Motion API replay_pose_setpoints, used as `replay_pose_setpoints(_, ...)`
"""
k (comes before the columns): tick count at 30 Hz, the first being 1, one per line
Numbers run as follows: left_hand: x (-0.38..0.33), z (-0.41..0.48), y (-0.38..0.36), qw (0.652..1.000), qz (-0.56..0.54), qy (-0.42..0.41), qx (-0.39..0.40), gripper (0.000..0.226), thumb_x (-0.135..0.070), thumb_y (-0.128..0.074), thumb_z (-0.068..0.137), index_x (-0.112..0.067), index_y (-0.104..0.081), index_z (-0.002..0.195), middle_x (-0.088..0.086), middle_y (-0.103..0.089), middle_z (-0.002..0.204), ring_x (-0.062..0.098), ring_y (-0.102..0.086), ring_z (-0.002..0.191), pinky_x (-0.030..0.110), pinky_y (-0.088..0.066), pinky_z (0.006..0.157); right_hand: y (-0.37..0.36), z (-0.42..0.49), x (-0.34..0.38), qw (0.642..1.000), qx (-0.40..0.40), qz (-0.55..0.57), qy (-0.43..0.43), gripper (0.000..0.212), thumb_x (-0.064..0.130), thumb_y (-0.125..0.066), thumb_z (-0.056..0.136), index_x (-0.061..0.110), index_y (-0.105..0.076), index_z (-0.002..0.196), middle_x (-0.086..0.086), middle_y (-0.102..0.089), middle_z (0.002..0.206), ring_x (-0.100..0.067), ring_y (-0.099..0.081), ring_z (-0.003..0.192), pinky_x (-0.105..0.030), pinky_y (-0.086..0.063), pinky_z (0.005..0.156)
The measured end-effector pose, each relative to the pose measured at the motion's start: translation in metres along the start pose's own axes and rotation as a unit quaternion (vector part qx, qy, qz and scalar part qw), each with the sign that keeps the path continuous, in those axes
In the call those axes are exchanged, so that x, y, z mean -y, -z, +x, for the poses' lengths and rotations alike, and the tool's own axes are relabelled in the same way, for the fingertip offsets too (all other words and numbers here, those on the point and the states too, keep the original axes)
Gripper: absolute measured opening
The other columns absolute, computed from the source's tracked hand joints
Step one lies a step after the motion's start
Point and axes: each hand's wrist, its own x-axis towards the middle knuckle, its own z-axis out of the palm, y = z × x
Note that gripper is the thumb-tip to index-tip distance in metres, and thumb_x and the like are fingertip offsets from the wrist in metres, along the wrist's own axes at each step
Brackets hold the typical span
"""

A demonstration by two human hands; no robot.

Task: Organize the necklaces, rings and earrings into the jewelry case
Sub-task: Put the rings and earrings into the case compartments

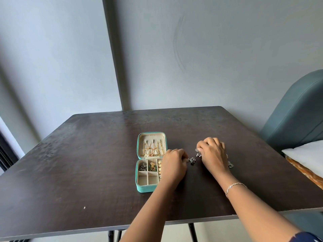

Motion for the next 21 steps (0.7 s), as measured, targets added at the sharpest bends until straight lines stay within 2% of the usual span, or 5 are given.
replay_pose_setpoints(3,0.0,0.0,0.0,1.0,-0.01,0.001,-0.005,0.012,-0.009,-0.057,0.083,-0.009,-0.067,0.089,0.007,-0.069,0.094,0.025,-0.055,0.094,0.03,-0.04,0.079,0.003,-0.003,-0.003,0.993,-0.034,0.114,0.017,0.015,0.024,-0.048,0.079,0.02,-0.058,0.07,0.003,-0.057,0.073,-0.023,-0.052,0.075,-0.033,-0.039,0.067)
replay_pose_setpoints(10,-0.001,0.0,0.002,0.998,-0.056,-0.018,-0.015,0.019,-0.011,-0.061,0.08,-0.012,-0.059,0.099,0.001,-0.064,0.097,0.017,-0.057,0.093,0.027,-0.041,0.078,0.015,-0.015,0.003,0.934,-0.05,0.353,-0.006,0.025,0.029,-0.045,0.082,0.012,-0.06,0.072,0.008,-0.057,0.073,-0.008,-0.049,0.073,-0.013,-0.038,0.067)
replay_pose_setpoints(14,-0.005,-0.003,0.004,0.995,-0.084,-0.05,0.004,0.023,-0.009,-0.064,0.08,-0.014,-0.058,0.102,-0.002,-0.065,0.1,0.014,-0.057,0.096,0.027,-0.044,0.083,0.012,-0.014,0.0,0.919,-0.005,0.394,-0.012,0.023,0.036,-0.043,0.082,0.02,-0.056,0.072,0.009,-0.057,0.071,-0.012,-0.051,0.072,-0.018,-0.039,0.067)
replay_pose_setpoints(18,-0.012,-0.003,0.009,0.991,-0.123,-0.06,0.009,0.014,-0.006,-0.063,0.081,-0.01,-0.062,0.095,0.001,-0.067,0.093,0.015,-0.06,0.089,0.026,-0.045,0.079,0.008,-0.015,-0.003,0.899,0.041,0.434,-0.045,0.022,0.044,-0.045,0.079,0.027,-0.056,0.073,0.005,-0.06,0.078,-0.025,-0.055,0.073,-0.033,-0.044,0.071)
replay_pose_setpoints(21,-0.017,-0.001,0.008,0.988,-0.147,-0.054,0.005,0.009,-0.005,-0.065,0.079,-0.008,-0.064,0.088,0.002,-0.069,0.087,0.012,-0.061,0.081,0.02,-0.044,0.073,0.01,-0.014,-0.002,0.869,0.078,0.485,-0.061,0.027,0.046,-0.049,0.079,0.021,-0.06,0.075,0.008,-0.061,0.073,-0.013,-0.056,0.07,-0.032,-0.045,0.069)
